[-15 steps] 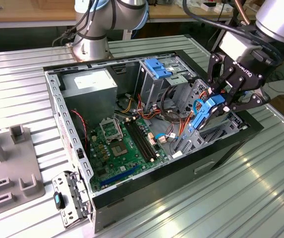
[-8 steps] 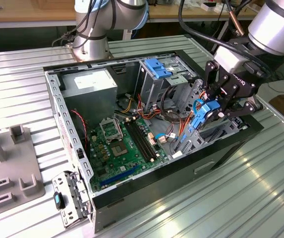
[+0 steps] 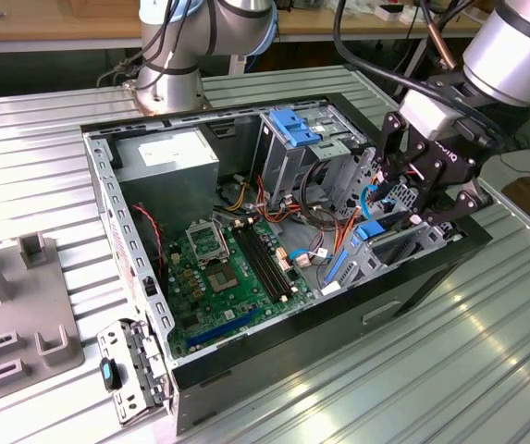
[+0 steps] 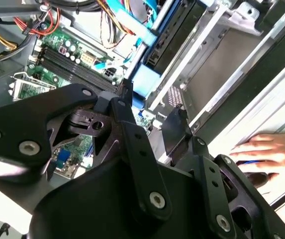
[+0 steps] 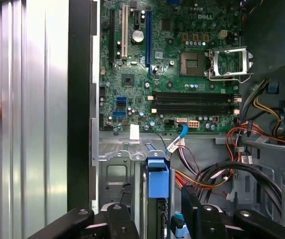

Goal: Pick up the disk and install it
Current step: 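Insert the disk into the insertion slot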

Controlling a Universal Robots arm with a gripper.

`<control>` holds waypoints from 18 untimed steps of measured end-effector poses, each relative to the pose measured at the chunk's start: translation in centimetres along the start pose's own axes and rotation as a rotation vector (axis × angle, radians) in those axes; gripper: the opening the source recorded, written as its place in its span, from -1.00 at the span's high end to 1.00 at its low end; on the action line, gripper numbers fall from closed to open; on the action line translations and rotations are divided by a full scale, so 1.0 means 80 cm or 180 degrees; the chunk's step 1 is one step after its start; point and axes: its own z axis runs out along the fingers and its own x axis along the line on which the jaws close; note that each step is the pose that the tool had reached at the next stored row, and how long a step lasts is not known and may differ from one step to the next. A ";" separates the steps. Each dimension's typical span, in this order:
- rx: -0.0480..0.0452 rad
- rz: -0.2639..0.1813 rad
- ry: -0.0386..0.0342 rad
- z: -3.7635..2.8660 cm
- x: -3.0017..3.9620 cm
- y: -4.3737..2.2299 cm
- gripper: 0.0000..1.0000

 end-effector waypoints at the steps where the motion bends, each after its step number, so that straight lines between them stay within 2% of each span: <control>1: 0.0000 0.0000 0.0000 -0.0002 -0.0005 -0.0074 -0.01; 4: 0.0000 0.0000 0.0000 -0.0006 -0.0028 -0.0311 -0.01; 8: 0.0000 0.0000 0.0000 -0.0006 -0.0029 -0.0320 -0.01; 13: 0.0000 -0.0005 -0.0004 0.0070 -0.0044 -0.0299 -0.01; 16: 0.0000 -0.0005 -0.0005 0.0127 -0.0121 -0.0301 -0.01; 18: 0.0000 -0.0005 -0.0005 0.0129 -0.0129 -0.0300 -0.01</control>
